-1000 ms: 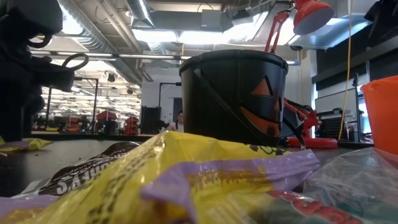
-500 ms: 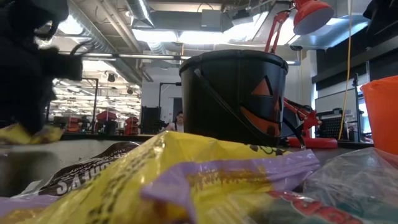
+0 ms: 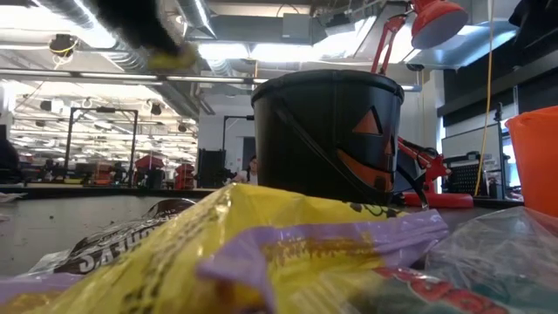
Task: Sort candy
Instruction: Put the yellow candy into the purple bucket
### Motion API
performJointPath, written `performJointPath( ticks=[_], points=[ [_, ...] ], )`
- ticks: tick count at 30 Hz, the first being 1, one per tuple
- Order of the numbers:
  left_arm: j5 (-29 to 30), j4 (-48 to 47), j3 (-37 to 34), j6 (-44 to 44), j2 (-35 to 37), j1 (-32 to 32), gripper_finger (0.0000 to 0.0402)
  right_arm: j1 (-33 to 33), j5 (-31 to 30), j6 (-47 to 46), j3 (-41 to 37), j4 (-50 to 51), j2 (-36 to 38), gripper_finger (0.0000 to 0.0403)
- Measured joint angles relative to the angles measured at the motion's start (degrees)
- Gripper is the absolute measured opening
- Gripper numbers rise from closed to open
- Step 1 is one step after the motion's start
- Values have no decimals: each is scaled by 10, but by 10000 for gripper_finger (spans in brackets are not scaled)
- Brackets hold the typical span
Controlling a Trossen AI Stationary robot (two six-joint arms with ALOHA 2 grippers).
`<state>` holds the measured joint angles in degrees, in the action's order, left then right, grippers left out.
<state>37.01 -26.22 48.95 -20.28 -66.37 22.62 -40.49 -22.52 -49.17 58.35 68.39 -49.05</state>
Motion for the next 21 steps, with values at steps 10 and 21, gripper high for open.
performJointPath(
  ticks=[10,21],
  points=[
    [-314,396,8,238,-11,-133,1,0,0,0,0,-25,0,278],
    [-456,595,8,129,-156,-352,0,0,-43,0,0,-25,0,278]
  ],
)
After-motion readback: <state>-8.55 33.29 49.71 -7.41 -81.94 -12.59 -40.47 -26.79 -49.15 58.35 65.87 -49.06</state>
